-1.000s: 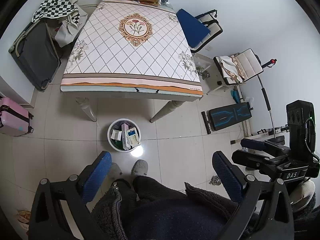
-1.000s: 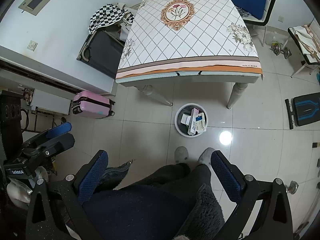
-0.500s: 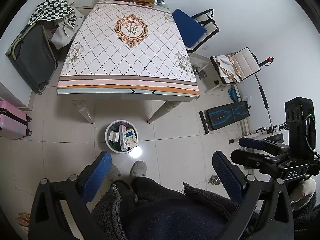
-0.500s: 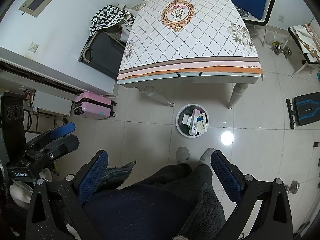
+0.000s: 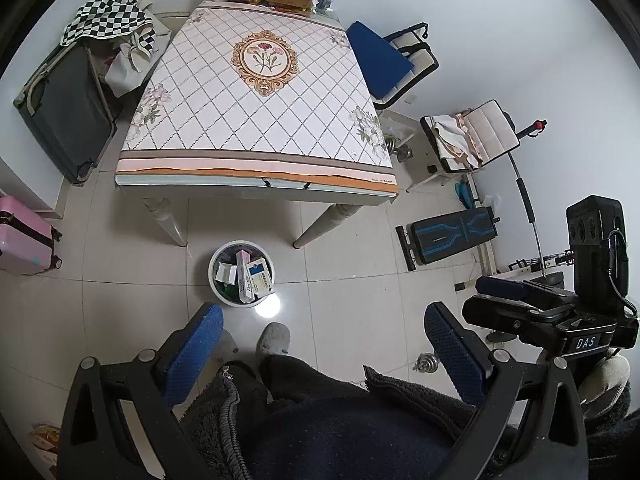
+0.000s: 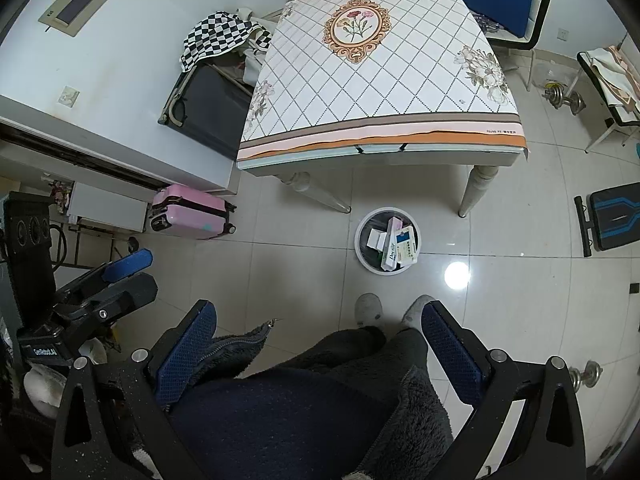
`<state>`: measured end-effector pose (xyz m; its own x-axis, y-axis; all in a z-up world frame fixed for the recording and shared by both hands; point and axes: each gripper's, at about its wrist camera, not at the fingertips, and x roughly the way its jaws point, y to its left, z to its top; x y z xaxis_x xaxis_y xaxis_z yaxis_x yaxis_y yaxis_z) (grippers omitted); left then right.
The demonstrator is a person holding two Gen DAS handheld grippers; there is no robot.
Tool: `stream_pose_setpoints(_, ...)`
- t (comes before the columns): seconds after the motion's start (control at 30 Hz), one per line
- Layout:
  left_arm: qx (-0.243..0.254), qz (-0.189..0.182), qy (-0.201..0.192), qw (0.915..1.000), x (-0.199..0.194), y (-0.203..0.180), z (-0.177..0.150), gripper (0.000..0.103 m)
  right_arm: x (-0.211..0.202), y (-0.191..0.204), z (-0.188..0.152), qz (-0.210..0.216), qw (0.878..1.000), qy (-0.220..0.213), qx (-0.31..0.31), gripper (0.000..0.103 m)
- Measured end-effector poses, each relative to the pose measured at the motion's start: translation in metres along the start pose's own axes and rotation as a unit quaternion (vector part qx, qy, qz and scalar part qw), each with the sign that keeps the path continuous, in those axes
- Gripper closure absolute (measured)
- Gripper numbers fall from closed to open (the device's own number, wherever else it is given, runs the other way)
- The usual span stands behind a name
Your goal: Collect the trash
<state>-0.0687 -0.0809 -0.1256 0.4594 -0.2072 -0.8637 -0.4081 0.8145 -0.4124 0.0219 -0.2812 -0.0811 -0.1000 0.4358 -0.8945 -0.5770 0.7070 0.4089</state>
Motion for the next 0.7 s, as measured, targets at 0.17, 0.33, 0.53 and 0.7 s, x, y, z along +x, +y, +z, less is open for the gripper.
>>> stream_pose_setpoints(0.17,-0.001,0.000,-0.002,1.0000,-0.0019,0.0003,-0.0013,0.000,0.0003,0.0027,-0.0009,0.000,1.000,0.001,0.000,0.000)
stream_pose_setpoints(0.33,-0.002,0.001,-0.003,1.0000,-0.0019,-0.0002,-0.0016,0.000,0.0002,0.0059,-0.0017,0.001,1.000,0.002,-0.004,0.000)
stream_pose_setpoints(0.53,-0.002,0.001,-0.003,1.0000,-0.0024,0.0000,-0.0016,0.000,0.0014,0.0080,-0.0005,0.003,1.000,0.002,-0.004,0.000)
stream_pose_setpoints(0.7,-0.001,0.000,-0.003,1.0000,-0.0041,0.0000,-0.0019,0.000,0.0002,0.0070,-0.0014,0.006,1.000,0.001,-0.002,0.000)
